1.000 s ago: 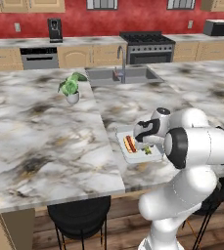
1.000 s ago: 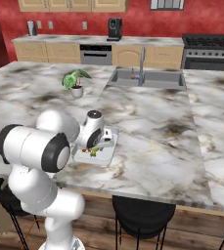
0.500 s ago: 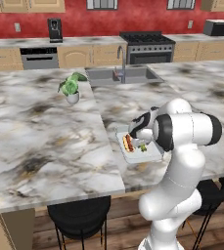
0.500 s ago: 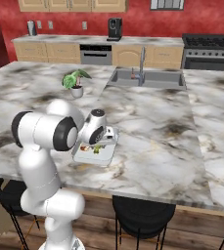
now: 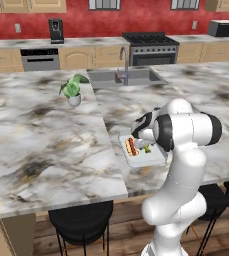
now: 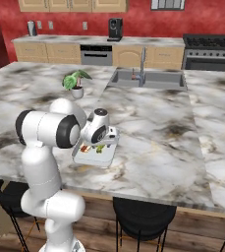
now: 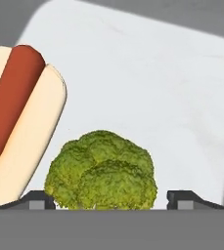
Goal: Place one cooked food and one vegetable from the large plate to each tupperware container.
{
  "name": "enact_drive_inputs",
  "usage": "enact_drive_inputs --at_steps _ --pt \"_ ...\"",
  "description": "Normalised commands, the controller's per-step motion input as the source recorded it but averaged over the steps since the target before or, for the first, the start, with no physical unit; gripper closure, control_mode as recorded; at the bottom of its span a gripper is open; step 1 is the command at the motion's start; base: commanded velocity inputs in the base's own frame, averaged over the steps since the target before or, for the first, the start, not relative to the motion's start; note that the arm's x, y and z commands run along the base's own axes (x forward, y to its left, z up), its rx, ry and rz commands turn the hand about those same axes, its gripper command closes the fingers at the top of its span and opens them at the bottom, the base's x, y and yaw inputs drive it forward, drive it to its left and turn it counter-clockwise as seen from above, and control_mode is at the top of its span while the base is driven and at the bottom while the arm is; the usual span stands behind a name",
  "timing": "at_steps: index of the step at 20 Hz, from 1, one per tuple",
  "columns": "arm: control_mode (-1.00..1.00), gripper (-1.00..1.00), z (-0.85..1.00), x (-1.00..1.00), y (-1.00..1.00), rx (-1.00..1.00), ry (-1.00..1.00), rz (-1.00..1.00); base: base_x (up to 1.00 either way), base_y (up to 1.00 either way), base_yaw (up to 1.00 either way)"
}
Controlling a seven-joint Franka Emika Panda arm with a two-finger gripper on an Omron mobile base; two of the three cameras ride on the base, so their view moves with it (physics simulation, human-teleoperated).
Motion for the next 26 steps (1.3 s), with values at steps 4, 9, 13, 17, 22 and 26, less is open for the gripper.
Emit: enact_drive_inputs --at_steps 4,9,13,17,22,26 --pt "-1.00 -1.00 0.14 -0.26 0.03 0.00 0.00 -0.02 0.00 0.00 0.00" --pt "-1.00 -1.00 0.38 -0.49 0.24 0.00 0.00 -0.05 0.00 0.00 0.00" --pt "-1.00 -1.00 0.62 -0.53 0.26 0.00 0.00 -0.06 0.00 0.00 0.00" --pt "-1.00 -1.00 0.74 -0.54 0.20 0.00 0.00 -0.06 0.00 0.00 0.00" --pt "-1.00 -1.00 0.71 -0.66 0.02 -0.03 -0.05 -0.04 0.00 0.00 0.00" --pt "-1.00 -1.00 0.63 -0.84 0.00 -0.02 -0.12 0.00 0.00 0.00 0.00"
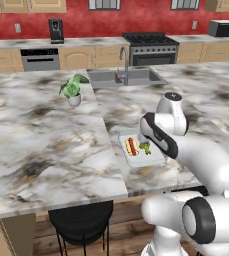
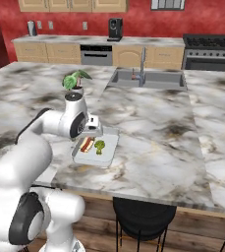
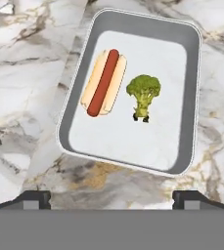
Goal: Place one cooked food and one vegetable from the large plate to each tupperware container.
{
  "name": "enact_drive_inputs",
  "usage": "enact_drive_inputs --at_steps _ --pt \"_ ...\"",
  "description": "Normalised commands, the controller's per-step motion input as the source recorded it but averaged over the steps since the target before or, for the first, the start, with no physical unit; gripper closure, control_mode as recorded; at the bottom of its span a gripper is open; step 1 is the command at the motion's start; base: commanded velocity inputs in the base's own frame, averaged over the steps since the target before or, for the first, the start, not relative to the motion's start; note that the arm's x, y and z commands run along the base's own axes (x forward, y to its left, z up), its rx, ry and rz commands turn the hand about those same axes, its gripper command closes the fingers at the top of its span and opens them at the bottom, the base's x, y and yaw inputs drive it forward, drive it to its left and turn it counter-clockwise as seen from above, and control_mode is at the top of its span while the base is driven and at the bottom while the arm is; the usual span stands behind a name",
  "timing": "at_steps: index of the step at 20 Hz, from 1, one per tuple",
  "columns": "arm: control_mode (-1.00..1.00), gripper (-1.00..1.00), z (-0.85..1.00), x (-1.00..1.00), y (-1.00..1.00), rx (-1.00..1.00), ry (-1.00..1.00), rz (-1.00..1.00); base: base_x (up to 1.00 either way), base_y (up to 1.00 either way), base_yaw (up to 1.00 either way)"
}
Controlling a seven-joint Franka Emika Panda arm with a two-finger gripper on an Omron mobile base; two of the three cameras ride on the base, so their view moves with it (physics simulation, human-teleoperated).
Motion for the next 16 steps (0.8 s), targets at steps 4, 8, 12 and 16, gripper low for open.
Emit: enact_drive_inputs --at_steps 4,8,12,16 --pt "-1.00 -1.00 0.74 -0.85 0.00 -0.01 -0.14 0.00 0.00 0.00 0.00" --pt "-1.00 -1.00 0.72 -0.87 0.00 0.00 -0.13 0.00 0.00 0.00 0.00" --pt "-1.00 -1.00 0.75 -0.88 0.00 0.00 -0.15 0.00 0.00 0.00 0.00" --pt "-1.00 -1.00 0.78 -0.78 0.01 0.00 -0.04 0.00 0.00 0.00 0.00"
